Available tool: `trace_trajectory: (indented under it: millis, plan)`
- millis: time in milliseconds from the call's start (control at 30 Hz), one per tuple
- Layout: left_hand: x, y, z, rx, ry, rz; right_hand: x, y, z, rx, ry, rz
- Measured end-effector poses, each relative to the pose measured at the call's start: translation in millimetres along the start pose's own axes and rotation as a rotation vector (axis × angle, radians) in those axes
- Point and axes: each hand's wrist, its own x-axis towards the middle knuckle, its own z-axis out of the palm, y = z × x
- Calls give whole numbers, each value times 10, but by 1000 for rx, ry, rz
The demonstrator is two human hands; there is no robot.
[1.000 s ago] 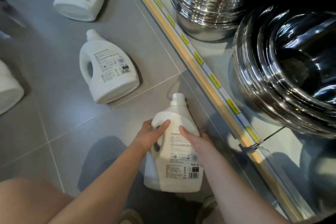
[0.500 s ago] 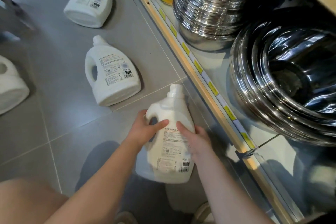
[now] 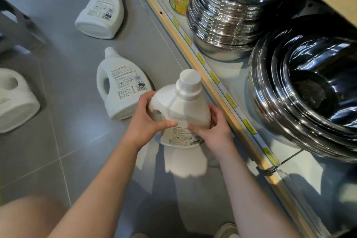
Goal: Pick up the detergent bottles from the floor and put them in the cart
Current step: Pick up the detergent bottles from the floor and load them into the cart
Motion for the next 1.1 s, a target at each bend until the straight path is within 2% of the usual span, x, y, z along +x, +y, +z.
trace_trajectory:
  millis: [200,500,833,1100]
  plan:
    - [-128,31,-82,79,-52,15,-33,-300,-118,-326,-164,-122]
    - [-187,143,-177,313,-236,136,-130,-342,-64,-445,-334,-214]
    - [-285,-18,-111,184,-123,94,-134,-248,38,-426,-227,-263]
    - [-299,90,-149,197,-121,61,-184,-273,126,-439,-174,-268]
